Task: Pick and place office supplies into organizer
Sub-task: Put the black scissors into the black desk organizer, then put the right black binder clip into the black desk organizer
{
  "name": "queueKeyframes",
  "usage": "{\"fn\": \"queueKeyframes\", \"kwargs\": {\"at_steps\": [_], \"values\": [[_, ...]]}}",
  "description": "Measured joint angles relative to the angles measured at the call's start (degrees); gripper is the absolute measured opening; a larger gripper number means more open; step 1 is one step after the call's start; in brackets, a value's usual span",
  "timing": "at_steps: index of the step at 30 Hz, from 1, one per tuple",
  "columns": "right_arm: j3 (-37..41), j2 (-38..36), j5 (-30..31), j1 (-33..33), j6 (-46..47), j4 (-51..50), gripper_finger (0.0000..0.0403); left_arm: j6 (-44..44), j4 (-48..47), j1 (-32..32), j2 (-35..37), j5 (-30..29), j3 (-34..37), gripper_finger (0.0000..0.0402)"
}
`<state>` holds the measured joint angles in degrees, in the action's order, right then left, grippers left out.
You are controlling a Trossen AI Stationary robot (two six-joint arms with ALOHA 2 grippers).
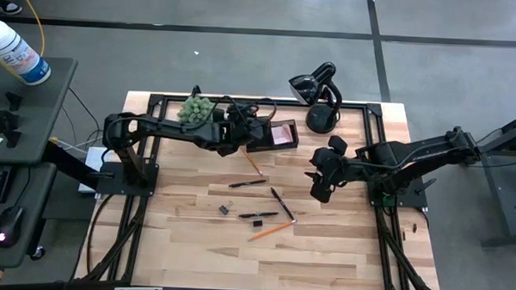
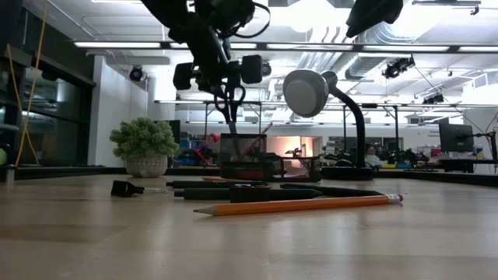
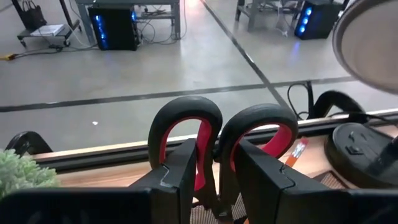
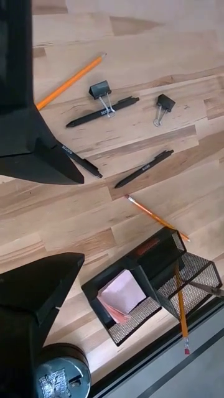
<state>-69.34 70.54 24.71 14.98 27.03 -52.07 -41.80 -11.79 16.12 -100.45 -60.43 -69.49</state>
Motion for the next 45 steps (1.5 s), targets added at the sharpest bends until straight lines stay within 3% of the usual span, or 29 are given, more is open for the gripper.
{"fn": "queueKeyframes", "kwargs": {"at_steps": [9, 24, 33, 35, 38, 42, 45], "values": [[0.0, 0.0, 0.0, 0.0, 0.0, 0.0, 0.0184, 0.0, -0.7, 0.1, -0.8, 2.8, 0.0, 0.0105], [0.0, 0.0, 0.0, 0.0, 0.0, 0.0, 0.0184, 0.0, 0.3, 0.5, -0.7, -0.3, 0.0, 0.0197], [0.0, 0.0, 0.0, 0.0, 0.0, 0.0, 0.0184, 1.6, 4.9, 0.4, 0.4, 1.4, 0.0, 0.0222], [0.0, 0.0, -0.2, 0.0, 0.0, -0.1, 0.0184, 1.6, 4.5, 0.4, 1.5, 4.6, 0.0, 0.0222], [0.0, 0.0, -1.1, 0.0, 0.9, -0.5, 0.0184, 1.8, 2.7, 0.4, 3.1, 14.1, 0.0, 0.0216], [0.0, 0.0, -2.3, 0.0, 2.8, -1.4, 0.0184, 4.7, -0.4, 0.4, 5.9, 29.5, 0.0, 0.0201], [0.0, 0.0, -3.6, 0.0, 3.0, -1.5, 0.0184, 9.4, -1.8, 0.4, 6.4, 44.2, 0.0, 0.0187]]}}
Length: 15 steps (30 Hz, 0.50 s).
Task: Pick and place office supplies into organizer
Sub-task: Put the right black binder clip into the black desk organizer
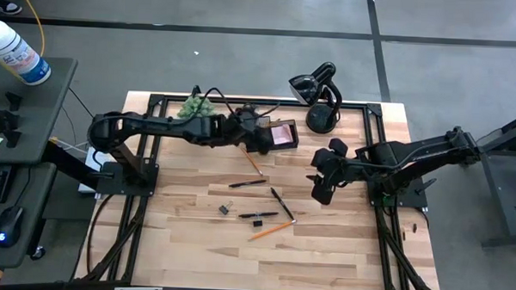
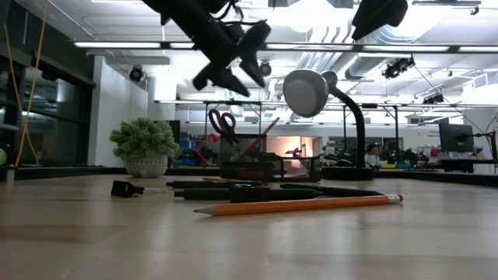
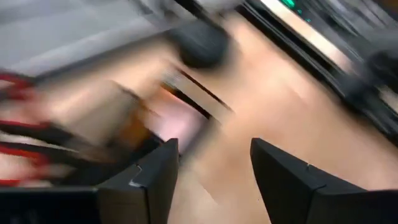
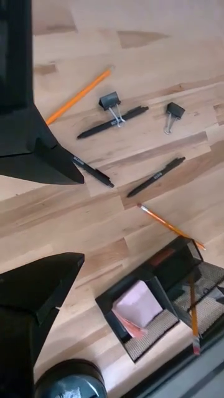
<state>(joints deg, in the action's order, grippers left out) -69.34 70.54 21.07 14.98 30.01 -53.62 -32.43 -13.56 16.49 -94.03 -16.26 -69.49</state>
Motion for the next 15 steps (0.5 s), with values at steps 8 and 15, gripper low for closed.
{"fn": "queueKeyframes", "kwargs": {"at_steps": [8, 15], "values": [[0.0, 0.0, -0.3, 0.0, -0.6, 2.3, 0.0184, 5.3, -3.1, -4.2, -0.5, 39.3, 0.0, 0.0152], [0.0, 0.1, -2.5, 0.0, -1.9, 6.7, 0.0184, 9.6, -11.5, -15.0, -0.6, 39.5, 0.0, 0.014]]}}
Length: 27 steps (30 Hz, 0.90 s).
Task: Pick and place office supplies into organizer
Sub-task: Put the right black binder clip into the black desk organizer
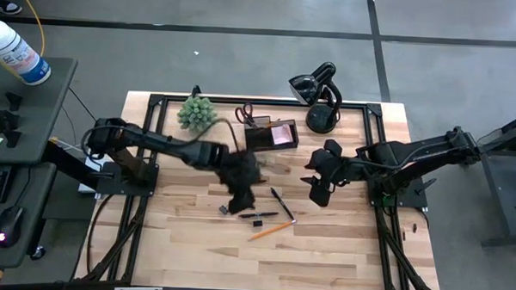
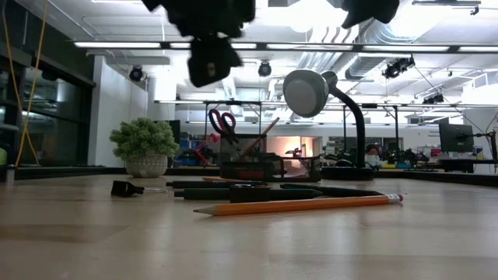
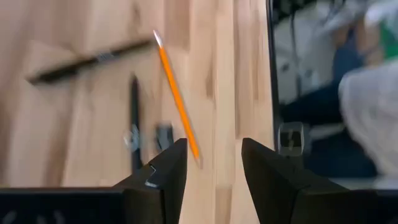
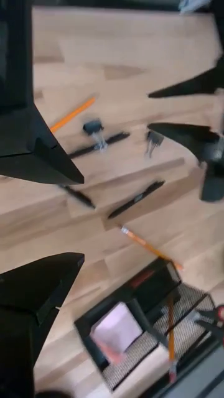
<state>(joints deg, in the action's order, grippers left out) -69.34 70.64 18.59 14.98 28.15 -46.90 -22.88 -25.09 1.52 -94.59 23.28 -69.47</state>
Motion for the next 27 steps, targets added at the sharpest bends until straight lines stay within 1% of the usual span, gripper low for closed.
{"fn": "queueKeyframes", "kwargs": {"at_steps": [3, 8, 13, 18, 22, 27], "values": [[0.0, 0.7, -1.2, 0.0, 1.3, 1.5, 0.0184, 1.1, -4.6, -4.3, 0.0, -3.4, 0.0, 0.014], [0.0, 4.0, -4.1, 0.0, 7.0, 2.9, 0.0184, 3.9, -11.8, -9.2, -0.1, -8.4, 0.0, 0.0138], [0.0, 9.7, -7.9, 0.0, 13.6, 5.7, 0.0184, 7.5, -21.9, -12.2, -0.1, -12.4, 0.0, 0.0138], [0.0, 15.5, -12.0, 0.0, 23.4, 12.2, 0.0184, 8.5, -31.5, -14.3, -0.1, -16.4, 0.0, 0.0138], [0.0, 19.5, -13.2, -0.3, 28.7, 17.3, 0.0184, 9.8, -33.5, -15.8, -0.1, -19.2, 0.0, 0.0138], [0.0, 24.0, -16.5, -1.7, 38.6, 18.2, 0.0184, 10.9, -33.3, -17.6, -0.1, -20.0, 0.0, 0.0138]]}}
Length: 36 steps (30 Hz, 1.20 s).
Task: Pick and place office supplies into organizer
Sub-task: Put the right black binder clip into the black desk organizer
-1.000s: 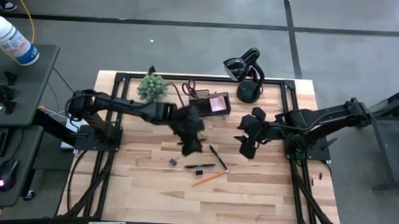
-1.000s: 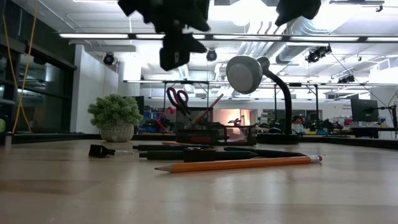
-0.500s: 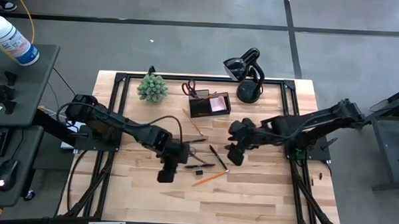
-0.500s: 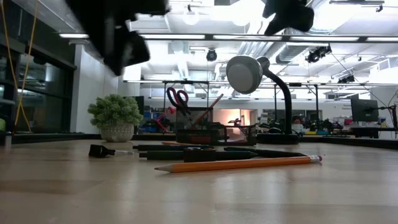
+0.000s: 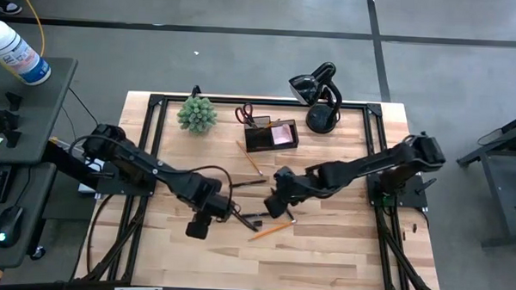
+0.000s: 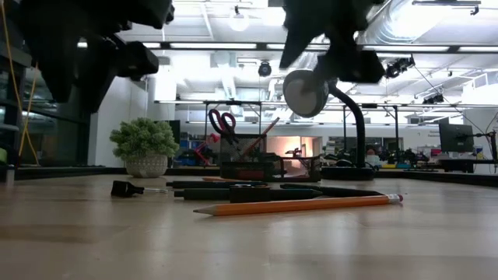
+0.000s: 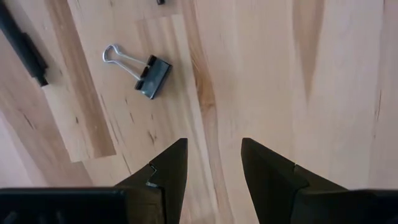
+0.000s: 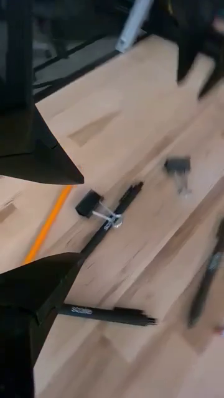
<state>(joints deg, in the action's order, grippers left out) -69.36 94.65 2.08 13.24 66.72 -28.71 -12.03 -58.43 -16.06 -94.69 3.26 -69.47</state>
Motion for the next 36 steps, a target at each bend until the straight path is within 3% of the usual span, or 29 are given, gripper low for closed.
{"fn": "queueKeyframes", "kwargs": {"at_steps": [12, 17, 21, 28, 36], "values": [[0.0, 7.3, -3.1, 0.0, 17.2, 6.0, 0.0184, -5.3, -0.2, -10.0, 0.0, -7.2, 0.0, 0.0138], [-0.5, 7.5, -3.1, 0.7, 18.3, 10.9, 0.0184, -8.3, -0.5, -12.6, 0.0, -8.9, 0.0, 0.0138], [-5.5, 7.9, -2.0, 1.4, 16.5, 10.3, 0.0184, -10.2, -2.3, -14.1, 0.0, -9.2, 0.0, 0.0138], [-18.8, 12.9, 2.3, 1.7, 14.1, -8.3, 0.0184, -11.5, -6.3, -15.8, 0.0, -8.6, 0.0, 0.0138], [-37.6, 26.4, 1.3, 1.4, 11.2, -26.8, 0.0169, -14.2, -7.7, -18.2, 0.0, -9.0, 0.0, 0.0138]]}}
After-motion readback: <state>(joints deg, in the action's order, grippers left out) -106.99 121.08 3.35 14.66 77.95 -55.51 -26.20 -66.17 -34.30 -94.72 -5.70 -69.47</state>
